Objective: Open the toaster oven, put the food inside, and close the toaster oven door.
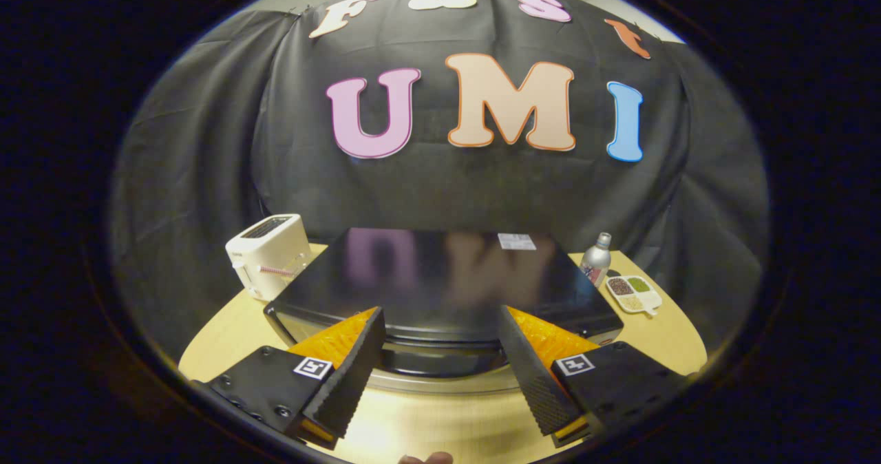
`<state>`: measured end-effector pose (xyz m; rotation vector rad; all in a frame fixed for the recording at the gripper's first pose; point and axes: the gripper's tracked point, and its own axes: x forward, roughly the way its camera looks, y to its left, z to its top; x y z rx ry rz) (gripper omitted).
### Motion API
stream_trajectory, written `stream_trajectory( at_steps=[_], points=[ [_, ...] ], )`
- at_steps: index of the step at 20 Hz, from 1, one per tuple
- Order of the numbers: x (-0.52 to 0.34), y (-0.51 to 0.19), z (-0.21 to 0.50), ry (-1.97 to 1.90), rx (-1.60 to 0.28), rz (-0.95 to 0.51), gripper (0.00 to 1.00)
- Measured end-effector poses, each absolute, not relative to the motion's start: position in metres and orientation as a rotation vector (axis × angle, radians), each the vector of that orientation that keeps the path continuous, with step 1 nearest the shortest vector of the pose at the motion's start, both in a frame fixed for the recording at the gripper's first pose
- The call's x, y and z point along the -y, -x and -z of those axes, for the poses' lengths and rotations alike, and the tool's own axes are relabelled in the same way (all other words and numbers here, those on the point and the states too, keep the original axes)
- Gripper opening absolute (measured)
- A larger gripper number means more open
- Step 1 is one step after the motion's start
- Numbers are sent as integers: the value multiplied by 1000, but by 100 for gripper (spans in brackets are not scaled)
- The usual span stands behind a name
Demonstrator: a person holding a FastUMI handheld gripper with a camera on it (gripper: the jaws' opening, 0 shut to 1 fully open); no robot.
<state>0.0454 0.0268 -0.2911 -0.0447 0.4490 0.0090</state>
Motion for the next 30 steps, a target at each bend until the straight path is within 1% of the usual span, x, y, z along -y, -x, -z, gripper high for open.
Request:
stream_trajectory(
  at_steps=[1,9,16,22,27,30],
  points=[
    [-27,-48,287,22,-423,2,100],
    [-25,-32,293,-1,-446,1,100],
    [-25,16,299,47,-500,-15,100],
    [-27,66,325,83,-600,-40,99],
    [-29,112,370,138,-776,-56,100],
    [-32,121,390,155,-835,-77,100]
  ],
)
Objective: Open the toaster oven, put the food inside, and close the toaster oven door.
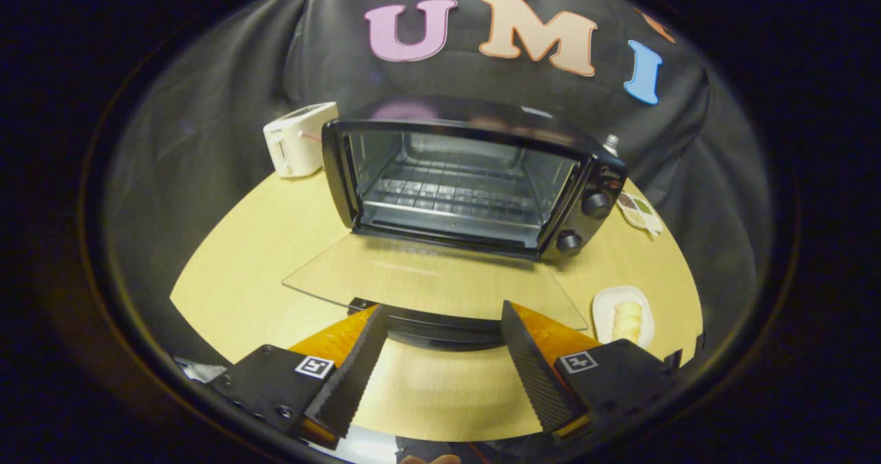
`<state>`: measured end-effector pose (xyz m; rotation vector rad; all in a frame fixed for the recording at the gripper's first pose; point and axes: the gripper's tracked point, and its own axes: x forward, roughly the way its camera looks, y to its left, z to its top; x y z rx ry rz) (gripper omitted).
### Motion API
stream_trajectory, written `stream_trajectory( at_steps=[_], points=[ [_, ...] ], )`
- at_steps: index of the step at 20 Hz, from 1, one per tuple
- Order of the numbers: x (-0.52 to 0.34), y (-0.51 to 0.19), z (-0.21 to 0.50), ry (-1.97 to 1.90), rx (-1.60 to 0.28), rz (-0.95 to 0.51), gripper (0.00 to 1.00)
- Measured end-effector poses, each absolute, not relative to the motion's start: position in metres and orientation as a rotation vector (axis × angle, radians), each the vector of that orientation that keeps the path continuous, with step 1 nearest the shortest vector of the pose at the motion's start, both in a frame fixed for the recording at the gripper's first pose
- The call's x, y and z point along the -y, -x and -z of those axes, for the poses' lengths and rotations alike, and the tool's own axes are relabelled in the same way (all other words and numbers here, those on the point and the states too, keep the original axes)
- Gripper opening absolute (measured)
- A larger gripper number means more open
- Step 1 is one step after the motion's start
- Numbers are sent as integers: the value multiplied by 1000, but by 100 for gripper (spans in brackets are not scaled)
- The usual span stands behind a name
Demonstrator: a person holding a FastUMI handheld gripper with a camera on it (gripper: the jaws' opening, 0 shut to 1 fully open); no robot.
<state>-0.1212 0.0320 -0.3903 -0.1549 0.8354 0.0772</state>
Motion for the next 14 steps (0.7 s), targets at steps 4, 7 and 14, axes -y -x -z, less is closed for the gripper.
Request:
stream_trajectory(
  at_steps=[4,7,14],
  points=[
    [-45,125,409,84,-900,-97,100],
    [-47,134,431,61,-996,-94,100],
    [-41,125,418,-65,-995,-68,100]
  ],
)
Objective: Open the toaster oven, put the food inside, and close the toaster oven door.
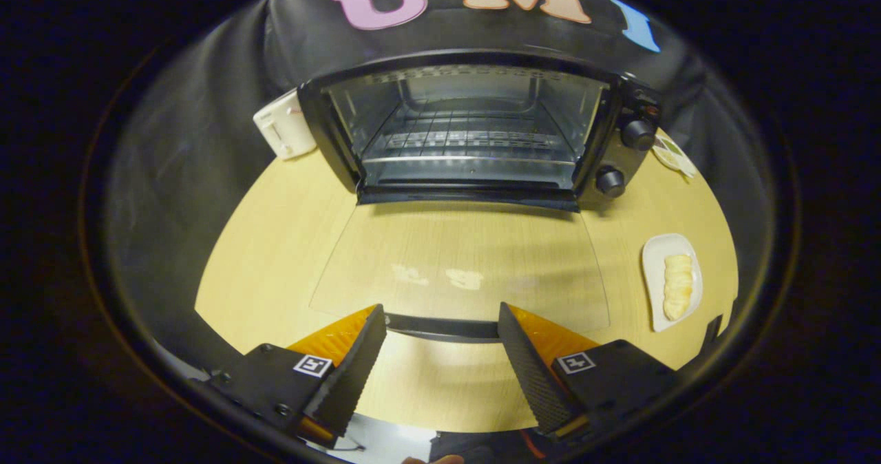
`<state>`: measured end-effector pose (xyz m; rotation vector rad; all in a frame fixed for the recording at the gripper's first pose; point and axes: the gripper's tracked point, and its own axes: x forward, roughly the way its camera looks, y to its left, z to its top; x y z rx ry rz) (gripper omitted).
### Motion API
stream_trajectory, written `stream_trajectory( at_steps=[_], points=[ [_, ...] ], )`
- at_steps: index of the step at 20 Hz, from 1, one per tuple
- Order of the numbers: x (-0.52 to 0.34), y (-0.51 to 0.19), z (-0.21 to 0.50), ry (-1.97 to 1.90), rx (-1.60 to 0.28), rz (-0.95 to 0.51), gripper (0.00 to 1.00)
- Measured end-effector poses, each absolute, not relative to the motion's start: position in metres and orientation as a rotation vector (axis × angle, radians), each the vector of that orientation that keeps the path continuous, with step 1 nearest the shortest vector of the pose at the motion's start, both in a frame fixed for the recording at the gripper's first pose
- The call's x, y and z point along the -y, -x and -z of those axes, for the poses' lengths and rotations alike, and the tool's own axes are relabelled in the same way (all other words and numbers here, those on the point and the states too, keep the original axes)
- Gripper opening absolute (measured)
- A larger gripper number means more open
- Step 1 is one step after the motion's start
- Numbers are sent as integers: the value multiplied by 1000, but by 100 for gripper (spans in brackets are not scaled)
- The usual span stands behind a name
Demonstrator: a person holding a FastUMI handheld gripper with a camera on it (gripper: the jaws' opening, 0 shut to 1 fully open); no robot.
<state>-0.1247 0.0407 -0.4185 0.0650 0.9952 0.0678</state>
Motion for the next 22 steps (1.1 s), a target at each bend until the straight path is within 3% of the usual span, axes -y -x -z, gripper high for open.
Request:
stream_trajectory(
  at_steps=[9,17,22],
  points=[
    [98,78,365,-172,-826,272,99],
    [212,87,388,-201,-843,514,99],
    [256,104,426,-219,-914,577,99]
  ],
)
